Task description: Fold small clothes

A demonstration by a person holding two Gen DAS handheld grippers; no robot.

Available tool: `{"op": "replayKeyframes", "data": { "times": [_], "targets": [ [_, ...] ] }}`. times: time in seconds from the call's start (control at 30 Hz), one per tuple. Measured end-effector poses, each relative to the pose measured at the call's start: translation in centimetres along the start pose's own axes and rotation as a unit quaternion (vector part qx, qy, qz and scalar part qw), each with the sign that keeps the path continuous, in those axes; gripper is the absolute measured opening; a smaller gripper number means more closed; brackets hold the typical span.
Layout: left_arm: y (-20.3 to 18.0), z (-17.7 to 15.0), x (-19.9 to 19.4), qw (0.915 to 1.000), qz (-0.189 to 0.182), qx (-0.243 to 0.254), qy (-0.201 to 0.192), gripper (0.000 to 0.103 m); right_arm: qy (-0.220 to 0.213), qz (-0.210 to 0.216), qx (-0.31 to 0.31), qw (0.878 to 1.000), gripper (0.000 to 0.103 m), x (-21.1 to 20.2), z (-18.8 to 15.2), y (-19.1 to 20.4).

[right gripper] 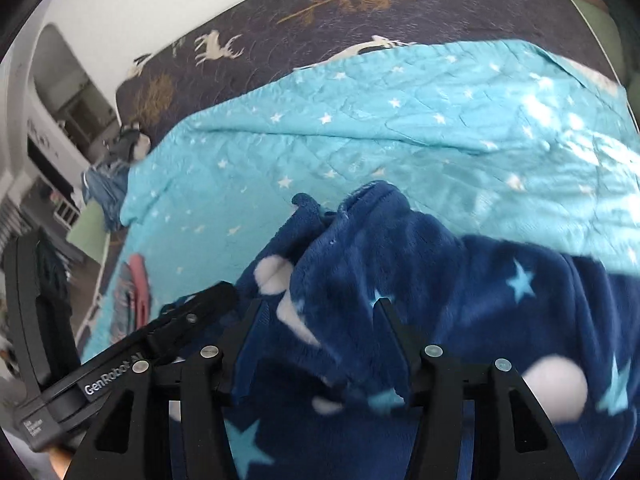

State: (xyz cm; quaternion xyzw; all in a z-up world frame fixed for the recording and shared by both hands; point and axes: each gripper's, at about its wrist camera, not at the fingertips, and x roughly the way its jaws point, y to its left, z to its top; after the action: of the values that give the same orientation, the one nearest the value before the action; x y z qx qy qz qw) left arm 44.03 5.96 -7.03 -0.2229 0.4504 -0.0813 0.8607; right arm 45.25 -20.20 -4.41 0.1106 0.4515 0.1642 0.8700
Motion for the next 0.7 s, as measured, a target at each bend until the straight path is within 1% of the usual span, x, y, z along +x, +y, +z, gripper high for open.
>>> {"op": "replayKeyframes", "data": {
  "times": [0.07, 0.1, 0.13, 0.17, 0.2, 0.27, 0.3, 0.33, 0.37, 0.4, 0.43, 0.47, 0.5, 0.53, 0.57, 0.6, 0.63, 0.67, 0.7],
  "targets": [
    [0.5, 0.0, 0.6, 0.9996, -0.022, -0.013, 0.006, 0.060, -0.001, -0.014, -0.003, 1.000, 0.054, 0.7, 0.0, -0.1],
    [0.5, -0.1, 0.9, 0.9990, -0.039, -0.021, 0.012, 0.057, 0.000, -0.019, -0.001, 1.000, 0.042, 1.0, 0.1, -0.3],
    [0.4, -0.1, 1.1, 0.9983, -0.050, -0.025, 0.017, 0.040, 0.003, -0.019, 0.003, 1.000, 0.011, 1.1, -0.1, -0.7],
    [0.1, -0.2, 1.2, 0.9979, -0.056, -0.020, 0.024, 0.027, 0.008, -0.017, 0.015, 1.000, 0.010, 1.3, -0.1, -1.3],
    [-0.3, -0.3, 1.3, 0.9979, -0.056, -0.009, 0.032, 0.011, -0.003, -0.018, 0.037, 0.999, 0.009, 0.8, -0.3, -2.3],
    [-0.7, -1.0, 0.5, 0.9989, -0.033, 0.024, 0.024, 0.011, -0.029, -0.009, 0.070, 0.997, 0.009, -1.2, -0.5, -4.2],
    [-0.7, -1.6, -0.2, 0.9988, -0.023, 0.040, 0.014, 0.008, -0.041, 0.003, 0.088, 0.995, 0.009, -2.6, -0.8, -5.5],
    [-0.4, -1.9, -0.8, 0.9988, -0.014, 0.046, 0.004, 0.008, -0.046, 0.010, 0.100, 0.994, 0.009, -3.4, -1.0, -6.6],
    [0.1, -2.4, -1.3, 0.9986, 0.006, 0.052, -0.004, 0.008, -0.050, 0.016, 0.121, 0.991, 0.009, -4.5, -1.4, -8.4],
    [0.6, -2.8, -1.4, 0.9978, 0.029, 0.059, -0.008, 0.008, -0.044, 0.020, 0.141, 0.989, 0.009, -4.9, -1.7, -10.1],
    [1.2, -3.1, -1.4, 0.9967, 0.053, 0.061, -0.010, 0.008, -0.027, 0.029, 0.168, 0.985, 0.009, -4.8, -2.2, -12.0],
    [1.9, -3.3, -1.3, 0.9967, 0.063, 0.051, -0.002, 0.008, -0.002, 0.040, 0.201, 0.979, 0.009, -4.0, -2.9, -14.2],
    [2.4, -3.3, -1.2, 0.9979, 0.054, 0.035, 0.007, 0.008, 0.029, 0.051, 0.228, 0.972, 0.010, -2.9, -3.5, -16.0],
    [2.3, -3.3, -1.5, 0.9992, 0.033, 0.019, 0.010, 0.008, 0.049, 0.062, 0.243, 0.967, 0.010, -1.8, -4.2, -16.9],
    [1.9, -3.1, -1.9, 0.9997, 0.019, 0.017, 0.006, 0.008, 0.050, 0.070, 0.245, 0.966, 0.010, -1.5, -4.5, -17.2],
    [1.2, -2.9, -2.4, 0.9998, 0.005, 0.018, -0.004, 0.013, 0.041, 0.068, 0.237, 0.968, 0.012, -1.5, -4.6, -17.0],
    [0.0, -2.5, -3.0, 0.9995, -0.012, 0.024, -0.017, 0.038, 0.031, 0.060, 0.218, 0.974, 0.015, -1.8, -4.5, -16.3],
    [-0.7, -2.3, -3.2, 0.9991, -0.022, 0.027, -0.023, 0.058, 0.028, 0.052, 0.204, 0.977, 0.015, -1.9, -4.3, -15.6],
    [-1.8, -1.9, -3.1, 0.9985, -0.033, 0.031, -0.030, 0.095, 0.027, 0.042, 0.186, 0.981, 0.015, -1.9, -4.0, -14.8]
  ]
}}
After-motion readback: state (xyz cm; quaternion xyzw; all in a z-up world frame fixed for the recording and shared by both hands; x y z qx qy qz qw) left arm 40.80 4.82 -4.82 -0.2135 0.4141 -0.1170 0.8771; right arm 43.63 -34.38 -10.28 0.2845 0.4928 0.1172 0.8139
